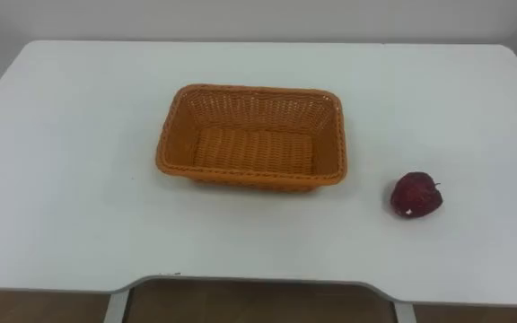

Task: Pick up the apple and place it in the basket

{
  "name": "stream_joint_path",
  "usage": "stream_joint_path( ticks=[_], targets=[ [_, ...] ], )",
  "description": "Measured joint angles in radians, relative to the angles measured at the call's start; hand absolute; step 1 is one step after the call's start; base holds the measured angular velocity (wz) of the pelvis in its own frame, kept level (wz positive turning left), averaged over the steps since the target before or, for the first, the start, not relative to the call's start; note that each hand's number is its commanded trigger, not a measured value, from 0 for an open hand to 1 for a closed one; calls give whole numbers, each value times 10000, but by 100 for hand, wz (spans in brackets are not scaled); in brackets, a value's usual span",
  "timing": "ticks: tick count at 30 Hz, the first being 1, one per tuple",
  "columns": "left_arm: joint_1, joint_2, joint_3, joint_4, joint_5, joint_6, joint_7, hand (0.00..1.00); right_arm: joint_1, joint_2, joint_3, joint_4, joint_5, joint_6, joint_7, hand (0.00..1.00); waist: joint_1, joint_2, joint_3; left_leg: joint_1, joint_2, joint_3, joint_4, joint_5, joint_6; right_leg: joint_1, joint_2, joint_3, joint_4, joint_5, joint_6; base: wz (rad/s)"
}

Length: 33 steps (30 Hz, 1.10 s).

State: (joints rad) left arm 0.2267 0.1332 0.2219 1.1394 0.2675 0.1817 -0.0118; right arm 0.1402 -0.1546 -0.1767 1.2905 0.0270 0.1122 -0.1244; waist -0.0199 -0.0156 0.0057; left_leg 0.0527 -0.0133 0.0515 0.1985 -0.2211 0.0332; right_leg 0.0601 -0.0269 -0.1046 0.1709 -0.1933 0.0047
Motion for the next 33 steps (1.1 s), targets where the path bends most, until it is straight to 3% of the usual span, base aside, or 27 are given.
stream_joint_path(
  ticks=[4, 7, 9, 12, 15, 17, 19, 23, 27, 29, 33],
  targets=[
    [-27, 0, 4, 0, -20, 46, 17, 0, -32, 8, -25, -3, 327, 112, -288, 0, 11, -6, 21, 106, -1, 12, -16, 0, 0, 96, 9, 94, -2, -8, 6, -1],
    [-90, 1, 12, 74, -34, -42, 55, 0, -126, 8, -184, 0, 1466, 83, -530, 0, 23, -4, 24, 124, 19, 108, -59, -2, -1, 63, 45, 227, -8, -7, 4, -7],
    [-107, -6, 97, 75, -38, -97, 56, 0, -142, 27, -766, -37, 2553, 8, -688, 0, -25, 2, 20, 121, 19, 99, -52, -4, -1, 52, 44, 211, -7, -7, 4, 2],
    [-48, 4, 265, 0, -36, -168, 80, 0, -287, 11, -2332, -299, 4530, -86, -1215, 0, -236, -30, -11, 103, 8, 94, -29, -10, 6, 51, 32, 204, 24, -7, 6, 0],
    [52, 48, 975, -203, -29, -349, 105, 0, -323, -31, -4207, -1522, 6959, -258, -2083, 0, -622, -7, -23, 75, 2, 114, -18, -12, 9, 40, 26, 181, 13, -7, 8, -2],
    [52, 173, 1355, -220, -35, -627, 209, 0, -469, -191, -5293, -2329, 8399, -762, -2921, 0, -737, 1, -48, 77, 7, 260, -18, -13, 11, 46, 29, 242, 35, -9, 12, -12],
    [83, 203, 1720, -294, -216, -881, 324, 0, -635, -307, -5960, -3144, 8846, -1006, -3695, 0, -843, 7, -46, 104, -5, 282, -63, -13, 12, 37, 30, 323, 151, -45, 40, -9],
    [78, 236, 1798, -548, -376, -1144, 693, 0, -813, -485, -6150, -5675, 8618, -1755, -5499, 0, -918, -4, -60, -61, -41, 304, -55, -6, 22, -313, -18, 342, 529, -149, 48, -4],
    [89, 243, 1732, -580, -407, -1269, 714, 0, -1003, -661, -6129, -7138, 7829, -2035, -6716, 0, -834, -72, -72, -165, -31, 302, 0, -6, 22, -447, 0, 369, 545, -155, 41, 0],
    [207, 250, 1351, -575, -399, -1274, 822, 0, -1040, -656, -5837, -8383, 6459, -2158, -7730, 0, -813, -73, -77, -323, -29, 281, 20, -4, 21, -576, 6, 364, 517, -151, 43, 2],
    [244, 251, 1033, -432, -380, -1279, 895, 0, -1050, -660, -5511, -10057, 3620, -2334, -8663, 0, -625, -132, -86, -323, -30, 272, 38, -1, 22, -592, 5, 350, 543, -140, 40, -1]
  ],
)
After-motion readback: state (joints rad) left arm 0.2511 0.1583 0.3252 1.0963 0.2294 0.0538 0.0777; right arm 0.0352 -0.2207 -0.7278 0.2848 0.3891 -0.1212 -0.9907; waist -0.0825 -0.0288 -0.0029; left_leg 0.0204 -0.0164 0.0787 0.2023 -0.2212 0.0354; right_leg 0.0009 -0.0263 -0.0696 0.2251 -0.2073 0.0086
